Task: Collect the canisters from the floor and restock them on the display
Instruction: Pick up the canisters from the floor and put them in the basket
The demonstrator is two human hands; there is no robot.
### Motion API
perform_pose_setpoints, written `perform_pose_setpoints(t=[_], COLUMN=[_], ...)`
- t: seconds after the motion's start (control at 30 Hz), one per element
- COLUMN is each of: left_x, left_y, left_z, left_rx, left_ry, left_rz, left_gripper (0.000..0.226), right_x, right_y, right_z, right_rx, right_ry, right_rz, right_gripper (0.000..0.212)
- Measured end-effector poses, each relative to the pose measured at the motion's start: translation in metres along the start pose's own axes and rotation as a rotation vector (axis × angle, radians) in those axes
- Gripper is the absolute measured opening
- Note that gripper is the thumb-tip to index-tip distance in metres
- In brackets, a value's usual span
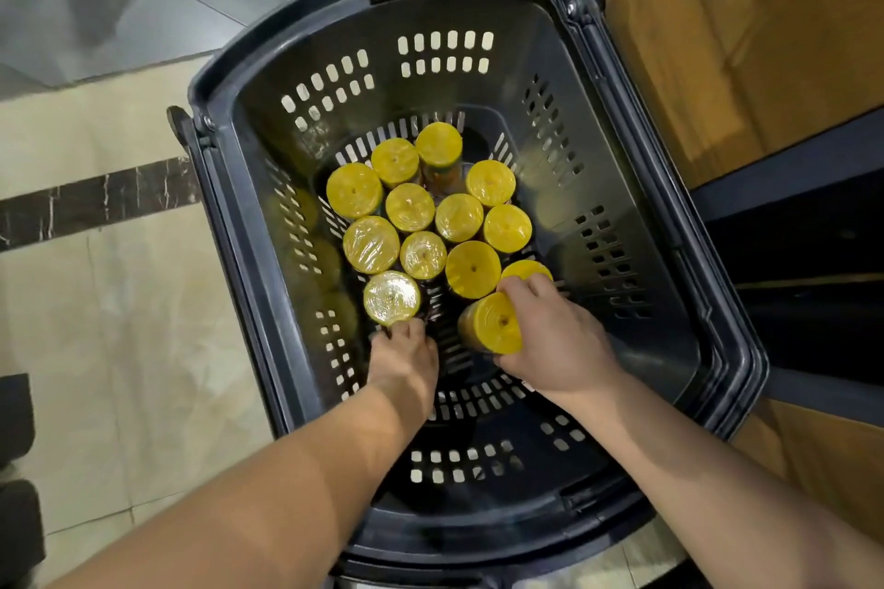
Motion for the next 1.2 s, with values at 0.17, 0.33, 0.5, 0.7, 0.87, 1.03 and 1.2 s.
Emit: perform_pose_setpoints(t=[0.17,0.33,0.5,0.7,0.87,1.03,1.2], left_x=[0.012,0.029,0.051,0.07,0.07,0.08,0.094], left_y=[-0.025,-0.045,-0.053,-0.056,-0.059,-0.082,-0.123], left_z=[-0.013,-0.034,-0.051,-0.062,-0.067,-0.1,-0.154], left_rx=[0.025,0.064,-0.004,-0.176,-0.209,-0.274,-0.353], left_ry=[-0.047,-0.069,-0.129,-0.271,-0.324,-0.457,-0.426], left_rz=[0.05,0.072,0.053,0.028,0.044,0.062,0.047], left_gripper=[0.054,0.054,0.054,0.048,0.041,0.048,0.058], right_x=[0.01,0.028,0.039,0.042,0.042,0.037,0.037], right_y=[0.007,0.017,0.029,0.046,0.042,0.028,-0.007], right_z=[0.011,0.031,0.055,0.077,0.071,0.014,-0.087], right_rx=[0.043,0.031,-0.002,0.022,0.023,-0.002,-0.156], right_ry=[-0.015,-0.012,0.014,0.079,0.104,0.055,0.141], right_rz=[0.031,0.06,0.118,0.204,0.185,0.138,0.087], right_gripper=[0.066,0.065,0.06,0.059,0.064,0.062,0.057])
Point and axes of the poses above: each hand's wrist, its own y-axis towards the middle knuckle, its own z-axis out of the palm, x = y × z, the point moved 10 cm from there along y, towards the middle knuckle, and after that the axes turned 1 degree about -y, right-handed, at the moved point
